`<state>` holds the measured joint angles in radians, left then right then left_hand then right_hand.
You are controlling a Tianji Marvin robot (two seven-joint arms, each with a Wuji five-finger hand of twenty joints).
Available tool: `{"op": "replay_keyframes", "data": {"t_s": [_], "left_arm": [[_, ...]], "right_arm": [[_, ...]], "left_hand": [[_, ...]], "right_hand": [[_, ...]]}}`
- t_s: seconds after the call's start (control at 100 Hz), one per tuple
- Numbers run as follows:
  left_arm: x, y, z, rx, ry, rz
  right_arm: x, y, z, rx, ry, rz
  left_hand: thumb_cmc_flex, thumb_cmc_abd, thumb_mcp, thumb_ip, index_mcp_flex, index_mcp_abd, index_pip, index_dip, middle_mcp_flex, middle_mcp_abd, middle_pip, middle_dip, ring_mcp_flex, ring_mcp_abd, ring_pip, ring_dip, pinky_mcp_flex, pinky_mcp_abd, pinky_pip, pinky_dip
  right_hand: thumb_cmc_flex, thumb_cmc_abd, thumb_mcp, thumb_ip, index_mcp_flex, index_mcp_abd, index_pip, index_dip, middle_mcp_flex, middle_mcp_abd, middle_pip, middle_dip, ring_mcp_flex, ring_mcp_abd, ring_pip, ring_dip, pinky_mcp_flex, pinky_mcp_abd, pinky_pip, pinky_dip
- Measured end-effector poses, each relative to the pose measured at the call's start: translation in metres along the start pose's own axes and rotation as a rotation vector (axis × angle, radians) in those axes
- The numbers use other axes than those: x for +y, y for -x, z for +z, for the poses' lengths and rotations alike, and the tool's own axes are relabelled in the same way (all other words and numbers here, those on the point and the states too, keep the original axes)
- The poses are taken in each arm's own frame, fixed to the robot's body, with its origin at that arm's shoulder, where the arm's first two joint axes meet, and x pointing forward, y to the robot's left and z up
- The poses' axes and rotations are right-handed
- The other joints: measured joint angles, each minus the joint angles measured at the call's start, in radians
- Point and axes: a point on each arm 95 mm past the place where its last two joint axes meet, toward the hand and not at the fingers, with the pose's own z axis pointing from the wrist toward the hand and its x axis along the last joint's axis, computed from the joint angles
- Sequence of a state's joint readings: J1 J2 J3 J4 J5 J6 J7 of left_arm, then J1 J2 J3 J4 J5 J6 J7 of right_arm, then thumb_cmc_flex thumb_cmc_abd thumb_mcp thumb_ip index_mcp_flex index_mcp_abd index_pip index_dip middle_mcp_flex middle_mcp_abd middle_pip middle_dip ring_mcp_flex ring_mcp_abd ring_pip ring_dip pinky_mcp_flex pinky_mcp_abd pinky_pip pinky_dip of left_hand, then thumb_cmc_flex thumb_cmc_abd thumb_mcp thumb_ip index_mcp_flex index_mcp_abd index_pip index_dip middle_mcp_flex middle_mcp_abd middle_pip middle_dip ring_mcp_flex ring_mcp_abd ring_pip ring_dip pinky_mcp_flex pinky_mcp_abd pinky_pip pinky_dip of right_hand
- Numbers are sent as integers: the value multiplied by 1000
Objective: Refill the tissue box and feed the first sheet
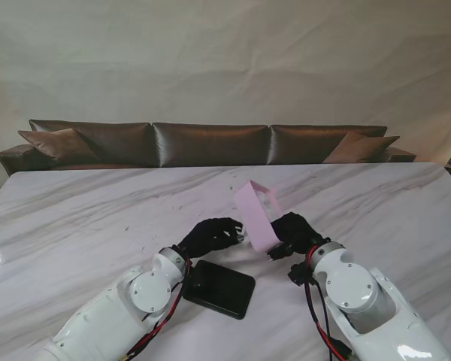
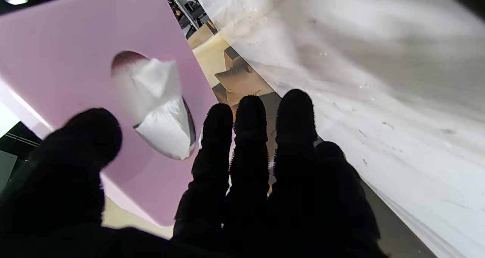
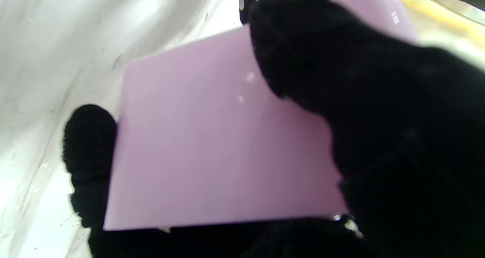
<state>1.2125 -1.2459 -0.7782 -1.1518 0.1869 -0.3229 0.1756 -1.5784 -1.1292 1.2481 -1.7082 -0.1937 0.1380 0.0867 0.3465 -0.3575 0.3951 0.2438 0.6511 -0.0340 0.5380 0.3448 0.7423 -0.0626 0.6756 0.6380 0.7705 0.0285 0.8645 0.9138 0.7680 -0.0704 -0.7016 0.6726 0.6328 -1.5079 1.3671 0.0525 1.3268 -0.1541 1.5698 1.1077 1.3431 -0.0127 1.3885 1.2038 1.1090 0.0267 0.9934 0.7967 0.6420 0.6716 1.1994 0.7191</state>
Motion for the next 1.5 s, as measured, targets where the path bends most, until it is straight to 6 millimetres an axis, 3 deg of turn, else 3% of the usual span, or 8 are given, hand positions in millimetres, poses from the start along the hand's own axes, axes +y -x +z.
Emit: {"op": "replay_keyframes", "data": {"t_s": [0.06, 0.44, 0.57, 0.69, 0.9, 1.37, 1.46, 1.5], "left_arm": [[0, 1, 3, -2, -20, 13], [7, -2, 14, 22, -14, -9], [10, -2, 17, 18, -28, -21], [12, -2, 19, 6, -36, -19], [14, -1, 18, -5, -10, 7], [13, 3, 3, -72, 70, 37], [12, 6, 1, -83, 66, 29], [11, 6, 0, -87, 69, 13]], "right_arm": [[-1, 0, 0, 2, -6, 1], [-10, 1, 0, 14, -37, 8], [-12, 3, 2, 11, -41, 11], [-11, 3, 2, 10, -41, 11], [-9, 3, 1, 3, -33, 1], [6, -2, -5, -10, 14, -33], [7, -2, -6, -10, 16, -33], [7, -2, -6, -11, 15, -34]], "left_hand": [[-1, 9, 37, 31, 18, 0, 19, 0, 22, 1, 14, 8, 26, 0, 19, 0, 22, 0, 0, -12], [1, 37, 279, 59, 70, -19, 175, 57, 158, 9, 134, 96, 111, -14, 120, 0, 103, 0, 1, -68], [111, -12, 412, -82, 82, -127, 402, 175, 236, -14, 227, 158, 175, -17, 197, 0, 156, 5, 1, -90], [89, -35, 507, -82, 121, -176, 475, 368, 294, -38, 301, 228, 222, -18, 282, 12, 195, 12, 2, -118], [3, -86, 613, 42, 214, -200, 474, 526, 340, -42, 343, 359, 225, -20, 324, 38, 197, 12, 2, -128], [-22, -104, 637, 114, 250, -200, 462, 538, 352, -42, 339, 380, 225, -20, 334, 38, 197, 14, 2, -129], [60, -64, 492, 14, 132, -197, 330, 398, 261, -40, 229, 308, 172, -17, 246, 37, 151, 14, -2, -129], [19, 6, 302, 14, 46, -124, 200, 295, 164, -39, 163, 236, 101, -8, 183, 37, 92, 14, 0, -107]], "right_hand": [[0, 0, 0, 0, 0, 0, 0, 0, 0, 0, 0, 0, 0, 0, 0, 0, 0, 0, 0, 0], [1, 0, 0, 0, 0, 0, 0, 0, 0, 0, 0, 0, 0, 0, 0, 0, 0, 0, 0, 0], [1, 0, 0, 0, 0, 0, 0, 0, 0, 0, 0, 0, 0, 0, 0, 0, 0, 0, 0, 0], [1, 1, 0, 0, 0, 0, 0, 0, 0, 0, 0, 0, 0, 0, 0, 0, 0, 0, 1, 0], [1, 1, 0, 0, 0, 0, 0, 0, 0, 0, 0, 0, 2, 2, 6, 0, 0, 0, 7, 0], [1, 1, 0, 0, 0, 0, 0, 0, 0, 1, 0, 0, 2, 3, 9, 0, 0, 0, 9, 0], [1, 1, 0, 0, 0, 0, 0, 0, 0, 1, 0, 0, 2, 3, 9, 0, 0, 0, 9, 0], [1, 1, 0, 0, 0, 0, 0, 0, 0, 1, 0, 0, 2, 3, 9, 0, 0, 0, 9, 0]]}}
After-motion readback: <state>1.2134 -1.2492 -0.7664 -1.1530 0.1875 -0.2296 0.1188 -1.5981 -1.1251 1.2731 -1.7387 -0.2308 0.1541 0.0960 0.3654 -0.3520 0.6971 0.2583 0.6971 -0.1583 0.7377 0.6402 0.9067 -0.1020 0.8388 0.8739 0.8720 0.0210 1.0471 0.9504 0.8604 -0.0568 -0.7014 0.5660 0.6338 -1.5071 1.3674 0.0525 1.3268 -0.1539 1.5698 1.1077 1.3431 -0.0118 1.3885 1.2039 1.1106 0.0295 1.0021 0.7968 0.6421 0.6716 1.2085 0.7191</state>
